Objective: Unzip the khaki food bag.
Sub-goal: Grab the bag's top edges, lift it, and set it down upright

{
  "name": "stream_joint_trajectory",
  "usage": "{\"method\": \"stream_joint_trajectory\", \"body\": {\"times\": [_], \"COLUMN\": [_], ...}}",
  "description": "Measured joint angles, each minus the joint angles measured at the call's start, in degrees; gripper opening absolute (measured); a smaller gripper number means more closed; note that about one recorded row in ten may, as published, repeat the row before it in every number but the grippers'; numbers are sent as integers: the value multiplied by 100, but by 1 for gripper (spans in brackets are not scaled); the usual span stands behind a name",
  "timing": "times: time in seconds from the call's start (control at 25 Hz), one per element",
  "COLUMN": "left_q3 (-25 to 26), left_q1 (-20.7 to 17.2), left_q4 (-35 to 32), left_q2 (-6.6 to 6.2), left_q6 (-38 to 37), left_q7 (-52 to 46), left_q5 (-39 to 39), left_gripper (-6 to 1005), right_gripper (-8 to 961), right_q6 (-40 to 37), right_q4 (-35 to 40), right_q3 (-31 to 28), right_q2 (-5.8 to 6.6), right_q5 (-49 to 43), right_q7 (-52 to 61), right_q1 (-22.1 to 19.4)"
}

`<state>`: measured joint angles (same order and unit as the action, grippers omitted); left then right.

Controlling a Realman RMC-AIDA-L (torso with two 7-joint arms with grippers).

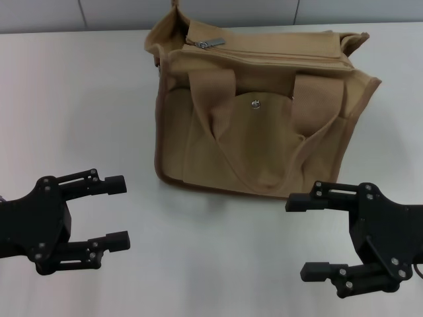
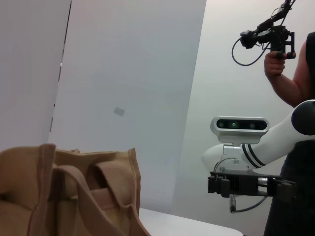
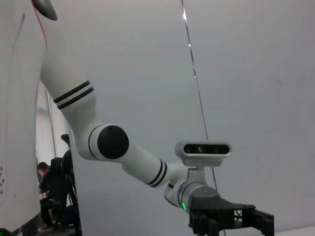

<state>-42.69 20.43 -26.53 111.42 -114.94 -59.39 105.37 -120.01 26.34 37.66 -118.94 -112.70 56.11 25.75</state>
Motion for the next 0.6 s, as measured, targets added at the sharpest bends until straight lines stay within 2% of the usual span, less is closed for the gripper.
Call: {"method": "stream_joint_trajectory", "body": {"times": [0.52,0.6], "left_q3": [36,248], "left_q1": [-4,-28], "left_q4": [25,43], "left_q2": [41,140], "left_q6": [106,462], "left_q7": [-19,-19], "left_q5": [-1,3], "left_gripper": [748,742], "right_gripper": [783,783], "right_q6": [22,30], "right_q4": [-25,-36], "right_q3": [-71,-160], "right_q2": [-2,-2], "right_q5": [18,36], "right_q7": [9,10], "right_q1": [-37,-59]}}
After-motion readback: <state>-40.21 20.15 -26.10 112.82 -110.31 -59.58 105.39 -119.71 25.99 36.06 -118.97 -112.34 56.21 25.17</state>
